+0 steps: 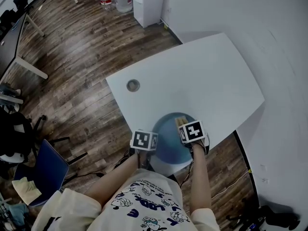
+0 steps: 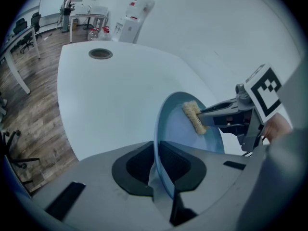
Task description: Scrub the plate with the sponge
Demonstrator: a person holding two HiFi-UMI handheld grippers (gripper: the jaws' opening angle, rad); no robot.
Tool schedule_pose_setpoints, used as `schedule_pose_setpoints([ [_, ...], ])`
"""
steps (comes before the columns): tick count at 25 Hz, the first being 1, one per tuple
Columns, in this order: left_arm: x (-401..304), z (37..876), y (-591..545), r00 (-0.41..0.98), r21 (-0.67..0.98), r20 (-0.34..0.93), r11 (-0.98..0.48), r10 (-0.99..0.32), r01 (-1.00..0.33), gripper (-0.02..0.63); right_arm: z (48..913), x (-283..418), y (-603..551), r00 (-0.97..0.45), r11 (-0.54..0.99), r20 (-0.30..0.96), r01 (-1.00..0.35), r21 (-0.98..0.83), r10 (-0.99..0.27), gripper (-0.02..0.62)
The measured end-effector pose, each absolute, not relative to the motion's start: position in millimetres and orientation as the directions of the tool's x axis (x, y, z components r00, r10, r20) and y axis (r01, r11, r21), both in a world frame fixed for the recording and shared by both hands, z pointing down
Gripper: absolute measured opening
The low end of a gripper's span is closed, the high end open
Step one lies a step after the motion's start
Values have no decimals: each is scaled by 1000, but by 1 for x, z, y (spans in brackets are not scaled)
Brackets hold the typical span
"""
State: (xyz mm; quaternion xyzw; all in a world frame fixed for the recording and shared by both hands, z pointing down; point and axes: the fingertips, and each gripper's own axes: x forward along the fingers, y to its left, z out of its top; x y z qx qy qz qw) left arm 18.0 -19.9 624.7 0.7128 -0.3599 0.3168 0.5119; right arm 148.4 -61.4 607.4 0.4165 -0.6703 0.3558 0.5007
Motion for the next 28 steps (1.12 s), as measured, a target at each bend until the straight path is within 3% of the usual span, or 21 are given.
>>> schedule_pose_setpoints([
  [28,16,624,-20,536,504,821,-191,-199,-843,44,609,72,-45,-246,579,955,-808,-108,-166,49],
])
